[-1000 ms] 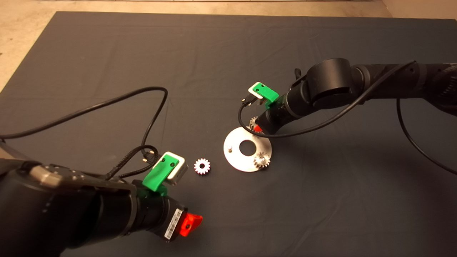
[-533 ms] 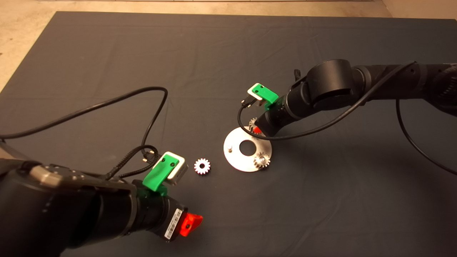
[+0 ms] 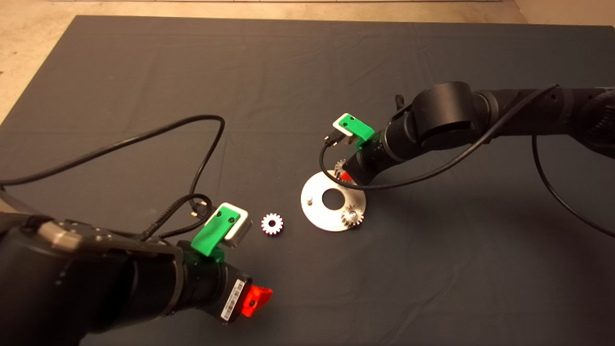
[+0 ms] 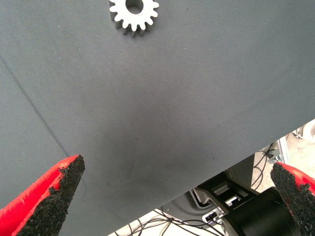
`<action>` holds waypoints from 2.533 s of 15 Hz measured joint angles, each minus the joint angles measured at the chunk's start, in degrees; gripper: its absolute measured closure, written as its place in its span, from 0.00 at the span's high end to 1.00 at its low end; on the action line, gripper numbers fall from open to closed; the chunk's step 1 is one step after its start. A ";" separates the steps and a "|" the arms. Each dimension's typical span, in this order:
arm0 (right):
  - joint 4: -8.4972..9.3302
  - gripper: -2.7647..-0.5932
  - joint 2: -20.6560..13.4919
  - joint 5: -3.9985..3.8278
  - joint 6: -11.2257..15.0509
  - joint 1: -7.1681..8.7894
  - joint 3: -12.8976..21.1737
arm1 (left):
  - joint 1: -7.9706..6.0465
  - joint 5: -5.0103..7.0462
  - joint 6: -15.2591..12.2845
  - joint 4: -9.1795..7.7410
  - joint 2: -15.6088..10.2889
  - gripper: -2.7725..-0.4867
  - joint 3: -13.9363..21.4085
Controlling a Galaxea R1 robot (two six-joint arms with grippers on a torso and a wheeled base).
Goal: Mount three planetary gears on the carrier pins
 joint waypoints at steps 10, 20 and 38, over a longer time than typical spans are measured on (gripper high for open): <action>-0.12 0.16 0.00 0.04 -0.07 0.00 -0.02 | -0.01 0.00 0.00 0.00 -0.17 0.99 0.00; -0.11 0.16 0.00 0.24 -0.07 0.01 -0.22 | 0.00 -0.02 0.00 0.00 -0.20 0.99 0.00; -0.74 0.16 0.26 0.33 -0.07 -0.64 -1.68 | -0.30 -0.02 -0.02 -0.02 -0.48 0.99 0.00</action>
